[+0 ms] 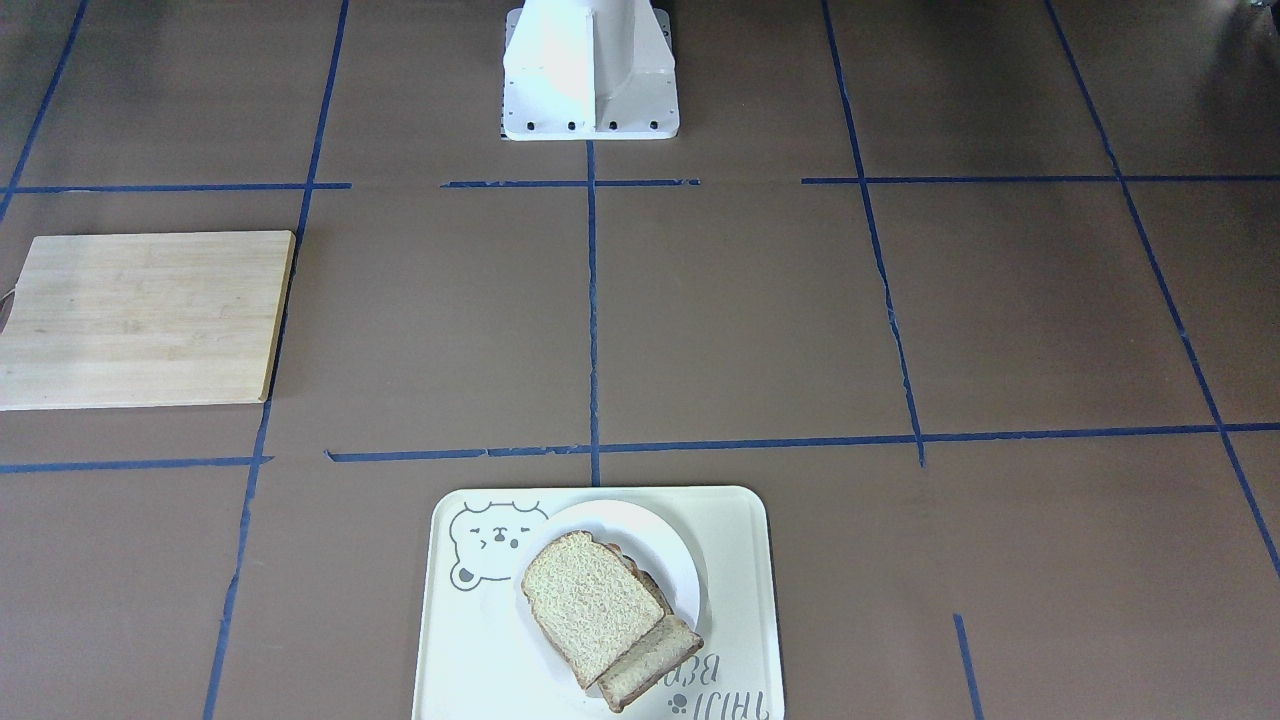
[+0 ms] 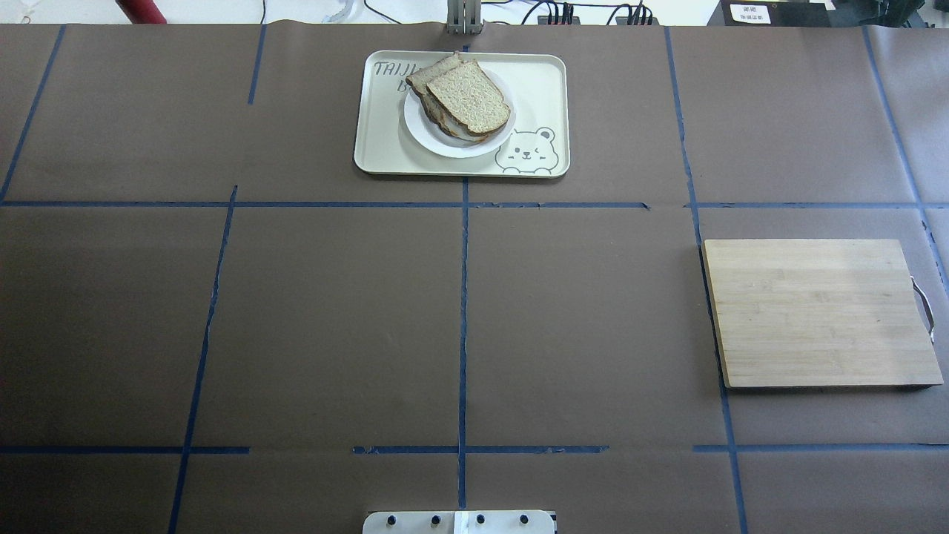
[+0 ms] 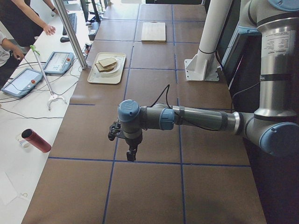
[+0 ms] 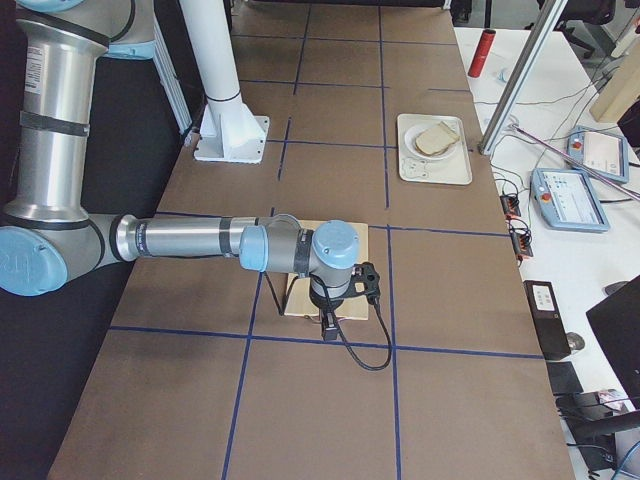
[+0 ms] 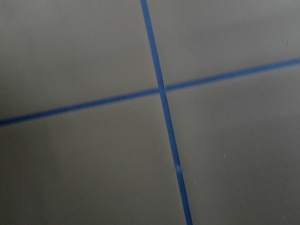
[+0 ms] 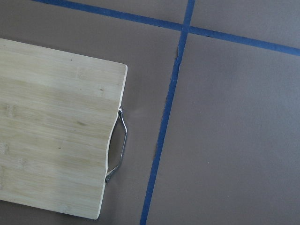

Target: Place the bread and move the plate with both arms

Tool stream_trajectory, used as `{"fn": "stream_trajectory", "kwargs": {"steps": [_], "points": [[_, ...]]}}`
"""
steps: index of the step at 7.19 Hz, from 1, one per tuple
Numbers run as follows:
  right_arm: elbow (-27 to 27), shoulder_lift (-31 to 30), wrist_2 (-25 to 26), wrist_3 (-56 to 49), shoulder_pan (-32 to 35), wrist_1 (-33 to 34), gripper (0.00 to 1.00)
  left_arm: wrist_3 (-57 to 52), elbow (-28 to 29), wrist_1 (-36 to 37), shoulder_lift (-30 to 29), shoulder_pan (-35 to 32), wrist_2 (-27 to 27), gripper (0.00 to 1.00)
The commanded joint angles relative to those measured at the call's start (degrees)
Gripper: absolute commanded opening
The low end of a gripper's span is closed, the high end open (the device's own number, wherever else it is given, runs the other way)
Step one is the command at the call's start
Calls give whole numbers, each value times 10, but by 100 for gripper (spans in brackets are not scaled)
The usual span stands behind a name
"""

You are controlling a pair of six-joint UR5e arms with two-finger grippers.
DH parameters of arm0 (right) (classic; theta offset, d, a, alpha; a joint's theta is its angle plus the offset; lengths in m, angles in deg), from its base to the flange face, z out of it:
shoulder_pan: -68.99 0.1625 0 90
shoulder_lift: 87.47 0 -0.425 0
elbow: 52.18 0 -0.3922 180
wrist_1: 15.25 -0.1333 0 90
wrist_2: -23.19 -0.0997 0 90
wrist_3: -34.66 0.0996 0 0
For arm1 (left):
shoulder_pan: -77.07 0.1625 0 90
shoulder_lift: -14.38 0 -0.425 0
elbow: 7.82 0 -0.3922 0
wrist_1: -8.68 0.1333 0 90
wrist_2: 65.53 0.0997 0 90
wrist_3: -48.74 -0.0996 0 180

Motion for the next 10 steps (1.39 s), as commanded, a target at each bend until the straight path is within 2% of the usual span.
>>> {"fn": "stream_trajectory", "kwargs": {"steps": [1, 3, 10], "points": [[-1, -1, -1, 0, 4, 1, 100, 0, 0, 2, 3, 0, -3, 100], [-1, -8, -2, 1, 4, 1, 100, -1, 22, -4, 24, 0, -4, 100], [0, -10, 0, 1, 4, 1, 100, -1, 7, -5, 23, 0, 2, 100]]}}
